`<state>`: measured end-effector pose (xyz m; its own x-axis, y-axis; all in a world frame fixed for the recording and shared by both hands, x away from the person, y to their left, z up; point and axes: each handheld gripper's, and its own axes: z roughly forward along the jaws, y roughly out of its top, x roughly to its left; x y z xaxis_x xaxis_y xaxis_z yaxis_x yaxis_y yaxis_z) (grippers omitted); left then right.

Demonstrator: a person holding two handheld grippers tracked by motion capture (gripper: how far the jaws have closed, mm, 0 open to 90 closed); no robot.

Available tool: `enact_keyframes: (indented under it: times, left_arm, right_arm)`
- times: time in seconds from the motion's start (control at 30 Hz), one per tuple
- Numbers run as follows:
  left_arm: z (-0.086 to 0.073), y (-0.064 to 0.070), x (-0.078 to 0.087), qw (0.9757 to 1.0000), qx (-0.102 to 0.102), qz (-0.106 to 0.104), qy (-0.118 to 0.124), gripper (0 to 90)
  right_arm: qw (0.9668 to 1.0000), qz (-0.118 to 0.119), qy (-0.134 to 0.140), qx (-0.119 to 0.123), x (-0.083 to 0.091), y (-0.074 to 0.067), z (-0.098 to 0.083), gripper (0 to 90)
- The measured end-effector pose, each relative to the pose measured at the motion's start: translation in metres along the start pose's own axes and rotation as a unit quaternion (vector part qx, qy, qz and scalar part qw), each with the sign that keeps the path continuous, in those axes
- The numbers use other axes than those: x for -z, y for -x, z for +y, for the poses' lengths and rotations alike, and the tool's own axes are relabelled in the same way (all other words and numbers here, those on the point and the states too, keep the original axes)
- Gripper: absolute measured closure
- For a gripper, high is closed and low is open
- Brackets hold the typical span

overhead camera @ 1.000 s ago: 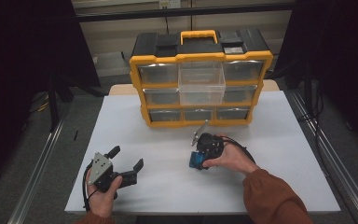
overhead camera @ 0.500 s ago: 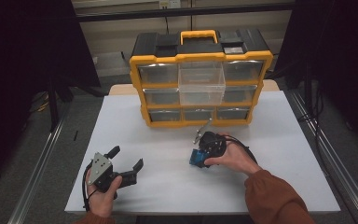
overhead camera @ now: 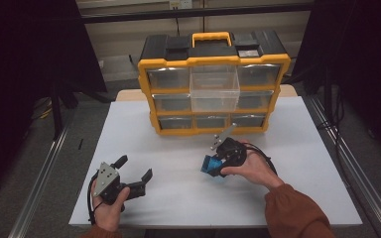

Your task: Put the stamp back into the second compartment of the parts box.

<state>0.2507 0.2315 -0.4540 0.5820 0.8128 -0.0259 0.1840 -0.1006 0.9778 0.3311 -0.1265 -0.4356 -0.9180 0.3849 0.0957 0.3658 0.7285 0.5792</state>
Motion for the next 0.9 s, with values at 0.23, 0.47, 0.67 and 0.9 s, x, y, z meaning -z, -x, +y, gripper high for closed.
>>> enact_keyframes:
  times: [0.23,0.47,0.67,0.9]
  left_arm:
    - [0.000,0.000,0.000,1.0000,-0.001,0.004,0.002,3.1]
    - [0.000,0.000,0.001,1.0000,0.003,0.002,0.003,3.0]
    - [0.000,0.000,0.001,1.0000,-0.003,0.002,0.002,3.0]
    - [0.000,0.000,0.000,1.0000,-0.003,0.000,0.003,3.1]
  right_arm:
    - [0.9993,-0.007,0.037,-0.003,0.015,-0.005,0.000,42.4]
    - [0.9975,0.008,0.070,-0.005,0.032,-0.012,0.003,42.4]
    - [0.9964,0.009,0.084,0.002,0.042,-0.014,0.004,42.4]
    - [0.9944,0.009,0.105,0.006,0.055,-0.016,0.007,42.4]
